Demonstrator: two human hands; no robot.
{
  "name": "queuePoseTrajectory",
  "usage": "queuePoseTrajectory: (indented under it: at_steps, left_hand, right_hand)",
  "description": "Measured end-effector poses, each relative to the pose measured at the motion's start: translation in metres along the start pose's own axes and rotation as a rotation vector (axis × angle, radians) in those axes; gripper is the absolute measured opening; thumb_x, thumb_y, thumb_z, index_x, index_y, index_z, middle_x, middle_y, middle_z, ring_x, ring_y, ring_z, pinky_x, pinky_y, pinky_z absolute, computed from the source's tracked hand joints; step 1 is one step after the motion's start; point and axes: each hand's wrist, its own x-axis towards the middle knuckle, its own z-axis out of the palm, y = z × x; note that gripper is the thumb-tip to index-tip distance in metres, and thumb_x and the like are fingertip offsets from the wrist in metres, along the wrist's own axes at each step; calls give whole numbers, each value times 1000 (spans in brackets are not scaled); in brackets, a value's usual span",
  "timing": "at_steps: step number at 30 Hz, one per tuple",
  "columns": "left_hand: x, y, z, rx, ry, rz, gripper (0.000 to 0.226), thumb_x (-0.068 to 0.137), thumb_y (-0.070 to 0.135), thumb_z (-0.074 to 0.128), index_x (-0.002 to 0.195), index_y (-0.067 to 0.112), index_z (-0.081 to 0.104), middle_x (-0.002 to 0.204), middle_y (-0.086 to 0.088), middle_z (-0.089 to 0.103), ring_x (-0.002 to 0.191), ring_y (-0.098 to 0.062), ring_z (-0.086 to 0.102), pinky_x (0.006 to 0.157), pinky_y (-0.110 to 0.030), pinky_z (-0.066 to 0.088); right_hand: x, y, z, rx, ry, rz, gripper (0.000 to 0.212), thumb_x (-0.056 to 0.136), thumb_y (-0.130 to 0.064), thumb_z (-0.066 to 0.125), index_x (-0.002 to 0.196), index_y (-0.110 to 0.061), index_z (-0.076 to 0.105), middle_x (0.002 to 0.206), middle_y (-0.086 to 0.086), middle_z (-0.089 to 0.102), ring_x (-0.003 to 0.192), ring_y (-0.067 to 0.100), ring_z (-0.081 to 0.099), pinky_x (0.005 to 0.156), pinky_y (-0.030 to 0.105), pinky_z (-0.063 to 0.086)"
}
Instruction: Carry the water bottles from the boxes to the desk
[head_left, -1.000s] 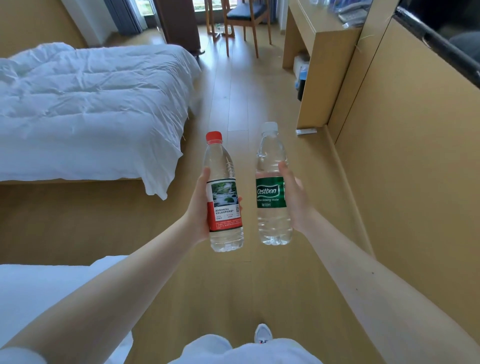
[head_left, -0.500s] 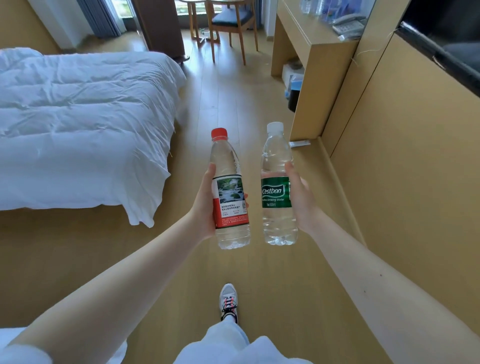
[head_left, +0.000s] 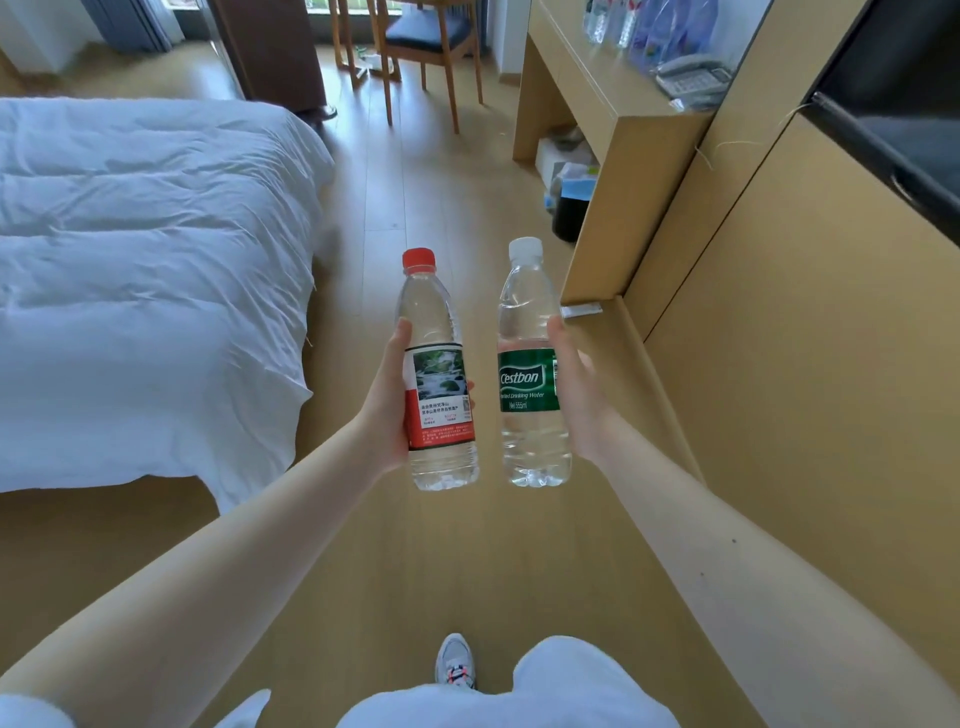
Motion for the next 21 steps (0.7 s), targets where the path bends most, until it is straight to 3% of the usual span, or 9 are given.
queuePoseTrajectory:
  at_steps: [5, 11, 21]
  left_hand:
    - [28, 27, -9, -8, 7, 1, 69, 72, 75, 45, 95, 12, 63, 83, -11, 67, 66, -25, 65, 64, -32, 57]
    - [66, 59, -23, -6, 47, 43, 66, 74, 72, 46, 95, 12, 62, 81, -11, 66, 66, -24, 64, 63, -31, 57]
    - [171, 153, 5, 77, 153, 67, 67, 69, 72, 47, 89, 11, 65, 77, -11, 67, 64, -23, 65, 61, -30, 57]
  right_hand:
    - [42, -13, 14, -16, -17, 21, 55, 97, -56, 37, 122, -12, 61, 106, 13, 71, 97, 28, 70, 86, 41, 55]
    - [111, -21, 25, 1, -108, 36, 50, 98, -53, 36, 114, -13, 62, 93, 8, 71, 76, 16, 71, 64, 27, 58]
    - [258, -79, 20, 53, -217, 7, 48, 97, -53, 36, 107, -13, 61, 104, 21, 67, 88, 30, 67, 77, 39, 55]
